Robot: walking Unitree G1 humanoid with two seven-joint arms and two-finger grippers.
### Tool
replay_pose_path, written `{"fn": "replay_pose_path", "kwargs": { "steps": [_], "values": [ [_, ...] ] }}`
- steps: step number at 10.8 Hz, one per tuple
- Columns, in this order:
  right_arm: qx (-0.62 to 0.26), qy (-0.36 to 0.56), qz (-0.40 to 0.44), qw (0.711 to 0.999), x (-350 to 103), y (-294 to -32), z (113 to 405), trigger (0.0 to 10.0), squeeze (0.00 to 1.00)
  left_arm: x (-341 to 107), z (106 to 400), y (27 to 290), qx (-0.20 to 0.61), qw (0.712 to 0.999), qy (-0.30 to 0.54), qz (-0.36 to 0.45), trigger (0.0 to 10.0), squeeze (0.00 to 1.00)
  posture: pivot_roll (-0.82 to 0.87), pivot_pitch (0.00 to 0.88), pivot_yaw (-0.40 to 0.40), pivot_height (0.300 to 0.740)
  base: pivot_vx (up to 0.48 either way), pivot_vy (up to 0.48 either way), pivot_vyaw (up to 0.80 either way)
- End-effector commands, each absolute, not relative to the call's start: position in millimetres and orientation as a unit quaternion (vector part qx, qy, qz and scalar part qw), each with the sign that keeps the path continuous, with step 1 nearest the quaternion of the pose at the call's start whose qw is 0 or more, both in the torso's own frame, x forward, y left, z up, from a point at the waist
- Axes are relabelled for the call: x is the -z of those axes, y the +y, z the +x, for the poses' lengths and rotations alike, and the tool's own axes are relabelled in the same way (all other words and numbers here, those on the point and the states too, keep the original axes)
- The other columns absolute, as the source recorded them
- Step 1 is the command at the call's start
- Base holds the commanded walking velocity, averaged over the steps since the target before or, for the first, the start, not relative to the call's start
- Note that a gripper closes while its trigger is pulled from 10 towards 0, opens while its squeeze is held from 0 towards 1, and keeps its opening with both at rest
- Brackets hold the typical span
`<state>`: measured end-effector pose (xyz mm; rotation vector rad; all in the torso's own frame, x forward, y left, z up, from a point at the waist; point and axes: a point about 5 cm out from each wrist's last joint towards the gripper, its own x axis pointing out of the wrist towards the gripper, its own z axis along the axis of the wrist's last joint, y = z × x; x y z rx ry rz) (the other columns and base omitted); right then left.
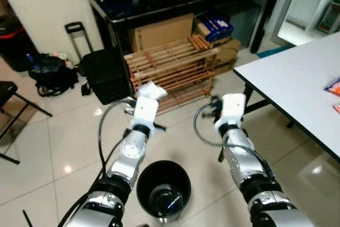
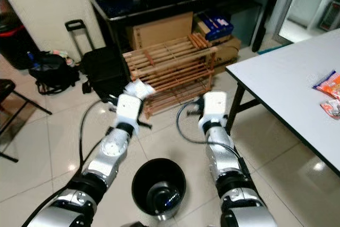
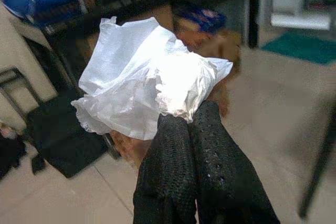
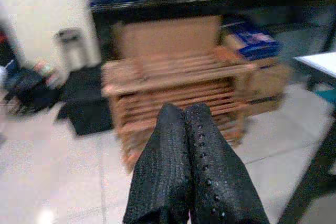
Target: Picking trash to rubbish bin
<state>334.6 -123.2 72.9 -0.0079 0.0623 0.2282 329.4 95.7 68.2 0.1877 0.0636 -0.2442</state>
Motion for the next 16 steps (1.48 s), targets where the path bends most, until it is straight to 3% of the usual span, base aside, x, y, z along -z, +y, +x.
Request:
{"fn": "replay_pose_path", "kwargs": {
  "steps": [1, 4, 6, 12, 16],
  "values": [
    [-0.179, 0.072, -0.026, 0.981, -60, -123, 327, 10.0, 0.00, -58, 326, 92, 0.152, 0.980, 0.068, 0.105, 10.0, 0.00, 0.00, 0.033, 0.067, 0.740, 0.000, 0.000, 0.00],
    [-0.203, 0.108, -0.045, 0.972, -52, -138, 322, 10.0, 0.00, -18, 304, 84, 0.254, 0.940, 0.187, 0.127, 10.0, 0.00, -0.01, 0.035, 0.071, 0.740, 0.000, 0.000, 0.00],
    [-0.236, 0.129, -0.065, 0.961, -46, -131, 318, 10.0, 0.00, -6, 295, 83, 0.281, 0.927, 0.229, 0.102, 10.0, 0.00, 0.00, 0.035, 0.068, 0.740, 0.000, 0.000, 0.00],
    [-0.273, 0.170, -0.078, 0.944, -35, -141, 308, 10.0, 0.00, 10, 286, 89, 0.272, 0.909, 0.276, 0.154, 10.0, 0.00, -0.01, 0.030, 0.070, 0.740, 0.000, 0.000, 0.00],
    [-0.317, 0.188, -0.091, 0.925, -29, -133, 300, 10.0, 0.00, 25, 271, 92, 0.285, 0.887, 0.313, 0.186, 10.0, 0.00, 0.00, 0.025, 0.071, 0.740, 0.000, 0.000, 0.00]
  ]
}}
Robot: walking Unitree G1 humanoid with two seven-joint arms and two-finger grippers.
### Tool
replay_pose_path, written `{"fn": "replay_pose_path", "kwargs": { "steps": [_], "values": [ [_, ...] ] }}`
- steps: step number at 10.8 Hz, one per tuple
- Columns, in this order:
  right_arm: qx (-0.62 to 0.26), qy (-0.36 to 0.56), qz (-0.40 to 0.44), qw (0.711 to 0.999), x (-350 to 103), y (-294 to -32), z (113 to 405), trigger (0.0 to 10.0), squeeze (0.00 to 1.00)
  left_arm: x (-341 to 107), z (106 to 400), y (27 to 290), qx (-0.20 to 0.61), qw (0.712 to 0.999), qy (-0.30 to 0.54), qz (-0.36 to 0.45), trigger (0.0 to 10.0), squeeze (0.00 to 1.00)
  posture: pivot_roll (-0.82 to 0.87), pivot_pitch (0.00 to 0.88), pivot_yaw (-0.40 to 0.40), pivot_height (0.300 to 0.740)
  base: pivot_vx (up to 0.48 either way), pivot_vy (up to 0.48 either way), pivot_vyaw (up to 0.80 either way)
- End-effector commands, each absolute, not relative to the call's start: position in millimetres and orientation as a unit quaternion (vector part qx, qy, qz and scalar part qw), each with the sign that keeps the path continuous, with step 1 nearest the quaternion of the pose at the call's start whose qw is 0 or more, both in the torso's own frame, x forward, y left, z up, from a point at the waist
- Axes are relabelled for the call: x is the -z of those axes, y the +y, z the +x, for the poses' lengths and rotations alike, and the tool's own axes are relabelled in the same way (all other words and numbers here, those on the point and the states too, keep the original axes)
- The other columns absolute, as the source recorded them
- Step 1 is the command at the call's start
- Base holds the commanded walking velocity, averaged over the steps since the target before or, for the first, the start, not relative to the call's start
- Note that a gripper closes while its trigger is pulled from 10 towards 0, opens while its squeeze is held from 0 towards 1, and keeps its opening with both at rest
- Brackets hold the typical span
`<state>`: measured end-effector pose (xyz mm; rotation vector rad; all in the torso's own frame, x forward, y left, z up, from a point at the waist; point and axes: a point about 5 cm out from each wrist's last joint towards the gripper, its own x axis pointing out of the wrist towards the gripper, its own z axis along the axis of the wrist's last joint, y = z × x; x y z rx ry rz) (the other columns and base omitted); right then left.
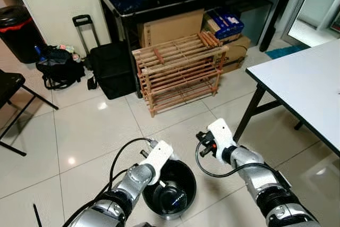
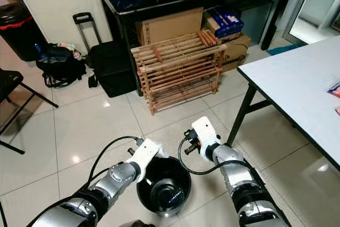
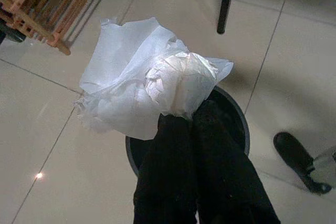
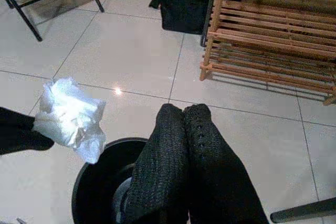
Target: Picking trash to rubbish bin
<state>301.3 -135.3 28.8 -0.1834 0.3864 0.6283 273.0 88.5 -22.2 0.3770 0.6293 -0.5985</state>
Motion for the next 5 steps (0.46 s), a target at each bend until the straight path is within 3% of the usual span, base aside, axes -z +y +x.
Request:
{"fn": "replay_pose_path", "kwargs": {
  "steps": [1, 3, 4, 5],
  "values": [
    [-0.319, 0.187, -0.091, 0.925, -30.2, -132.0, 300.5, 10.0, 0.00, 28.8, 266.5, 92.1, 0.295, 0.878, 0.318, 0.204, 10.0, 0.00, -0.01, 0.024, 0.071, 0.740, 0.000, 0.000, 0.00],
    [-0.317, 0.184, -0.091, 0.926, -31.2, -132.4, 300.6, 10.0, 0.00, 28.5, 266.2, 90.5, 0.303, 0.875, 0.312, 0.211, 10.0, 0.00, -0.01, 0.024, 0.072, 0.740, 0.000, 0.000, 0.00],
    [-0.317, 0.183, -0.091, 0.926, -31.4, -132.4, 300.7, 10.0, 0.00, 28.5, 266.2, 90.3, 0.303, 0.875, 0.311, 0.213, 10.0, 0.20, -0.01, 0.025, 0.071, 0.740, 0.000, 0.000, 0.00],
    [-0.318, 0.182, -0.091, 0.926, -31.9, -131.6, 300.8, 10.0, 0.00, 28.2, 266.2, 89.9, 0.308, 0.873, 0.308, 0.218, 10.0, 0.96, -0.01, 0.027, 0.072, 0.740, 0.000, 0.000, 0.00]
  ]
}}
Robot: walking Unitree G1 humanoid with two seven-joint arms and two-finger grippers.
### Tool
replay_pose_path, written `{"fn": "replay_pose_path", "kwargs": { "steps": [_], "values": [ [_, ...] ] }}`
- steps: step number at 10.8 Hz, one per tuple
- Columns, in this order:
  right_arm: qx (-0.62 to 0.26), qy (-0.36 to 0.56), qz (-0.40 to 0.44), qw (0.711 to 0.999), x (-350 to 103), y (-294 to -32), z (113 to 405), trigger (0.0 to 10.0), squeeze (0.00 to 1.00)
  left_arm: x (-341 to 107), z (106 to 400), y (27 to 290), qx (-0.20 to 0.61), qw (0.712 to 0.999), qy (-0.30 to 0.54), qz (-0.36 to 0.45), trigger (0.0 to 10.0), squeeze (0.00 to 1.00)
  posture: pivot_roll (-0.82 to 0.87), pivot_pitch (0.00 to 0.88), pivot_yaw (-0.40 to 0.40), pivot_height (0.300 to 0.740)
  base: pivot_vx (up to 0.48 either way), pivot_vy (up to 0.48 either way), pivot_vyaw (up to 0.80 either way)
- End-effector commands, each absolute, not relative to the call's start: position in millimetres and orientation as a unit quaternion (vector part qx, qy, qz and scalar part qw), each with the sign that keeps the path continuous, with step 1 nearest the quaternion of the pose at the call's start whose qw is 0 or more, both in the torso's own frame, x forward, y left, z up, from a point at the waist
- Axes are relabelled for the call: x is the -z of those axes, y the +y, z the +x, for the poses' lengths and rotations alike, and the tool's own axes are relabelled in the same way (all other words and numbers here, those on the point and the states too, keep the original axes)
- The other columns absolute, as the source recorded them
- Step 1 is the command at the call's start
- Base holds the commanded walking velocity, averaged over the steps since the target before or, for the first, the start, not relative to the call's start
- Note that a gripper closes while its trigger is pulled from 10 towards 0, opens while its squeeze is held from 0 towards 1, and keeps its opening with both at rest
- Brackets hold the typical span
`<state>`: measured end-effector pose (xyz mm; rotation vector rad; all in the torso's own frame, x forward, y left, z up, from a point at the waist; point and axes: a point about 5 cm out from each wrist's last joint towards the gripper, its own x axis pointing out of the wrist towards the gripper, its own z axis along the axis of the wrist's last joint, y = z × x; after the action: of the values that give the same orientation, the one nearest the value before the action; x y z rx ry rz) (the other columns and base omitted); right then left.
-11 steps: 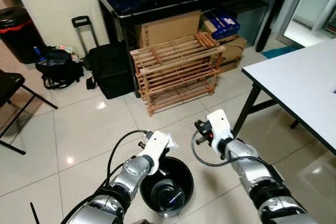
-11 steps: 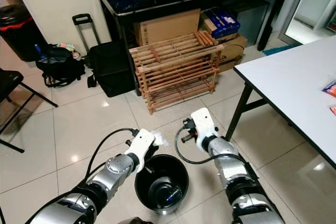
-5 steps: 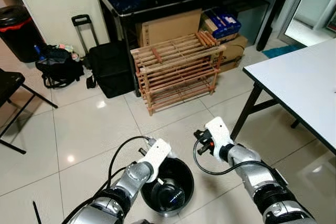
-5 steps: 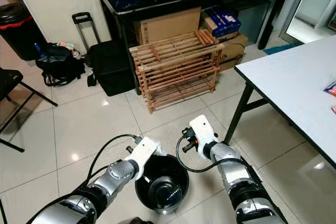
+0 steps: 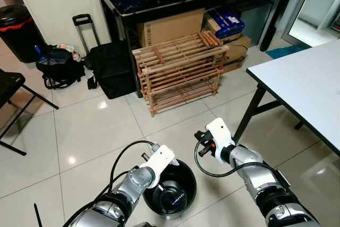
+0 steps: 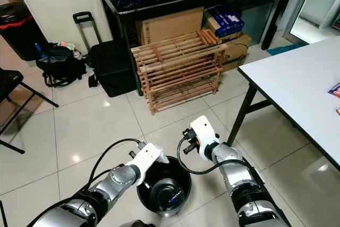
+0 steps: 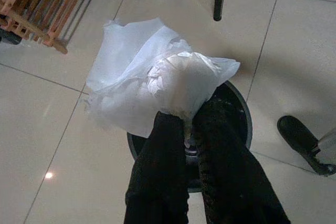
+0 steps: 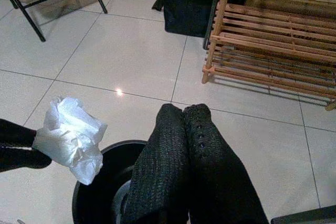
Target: Picking trash to rubbish bin
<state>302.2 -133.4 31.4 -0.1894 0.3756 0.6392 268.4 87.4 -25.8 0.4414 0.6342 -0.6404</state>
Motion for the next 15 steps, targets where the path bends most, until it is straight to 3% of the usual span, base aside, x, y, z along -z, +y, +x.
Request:
{"fn": "replay_pose_path", "kwargs": {
  "steps": [1, 5, 6, 8, 11, 13, 15],
  "values": [
    [-0.317, 0.181, -0.091, 0.926, -32, -131, 301, 10.0, 0.00, 28, 266, 90, 0.308, 0.873, 0.308, 0.220, 10.0, 0.95, -0.01, 0.028, 0.072, 0.740, 0.000, 0.000, 0.00],
    [-0.314, 0.177, -0.091, 0.928, -34, -132, 302, 10.0, 0.00, 27, 267, 89, 0.309, 0.874, 0.302, 0.224, 10.0, 1.00, -0.01, 0.032, 0.072, 0.740, 0.000, 0.000, 0.00],
    [-0.315, 0.177, -0.091, 0.928, -34, -131, 302, 10.0, 0.00, 27, 268, 89, 0.308, 0.874, 0.298, 0.229, 10.0, 0.00, -0.01, 0.032, 0.071, 0.740, 0.000, 0.000, 0.00],
    [-0.314, 0.173, -0.090, 0.929, -35, -131, 302, 10.0, 0.00, 22, 272, 88, 0.303, 0.879, 0.280, 0.240, 10.0, 0.00, -0.01, 0.035, 0.073, 0.740, 0.000, 0.000, 0.00],
    [-0.282, 0.137, -0.076, 0.946, -47, -130, 311, 10.0, 0.00, -28, 317, 94, 0.192, 0.949, 0.137, 0.211, 10.0, 0.00, -0.01, 0.040, 0.073, 0.740, 0.000, 0.000, 0.00],
    [-0.214, 0.050, -0.051, 0.974, -72, -134, 326, 10.0, 0.00, -65, 340, 108, 0.086, 0.976, 0.042, 0.194, 10.0, 0.00, -0.01, 0.040, 0.072, 0.740, 0.000, 0.000, 0.00],
    [-0.031, -0.074, -0.020, 0.997, -113, -163, 342, 10.0, 0.00, -96, 351, 123, 0.007, 0.987, -0.039, 0.155, 10.0, 0.00, -0.01, 0.038, 0.072, 0.740, 0.000, 0.000, 0.00]
  ]
}}
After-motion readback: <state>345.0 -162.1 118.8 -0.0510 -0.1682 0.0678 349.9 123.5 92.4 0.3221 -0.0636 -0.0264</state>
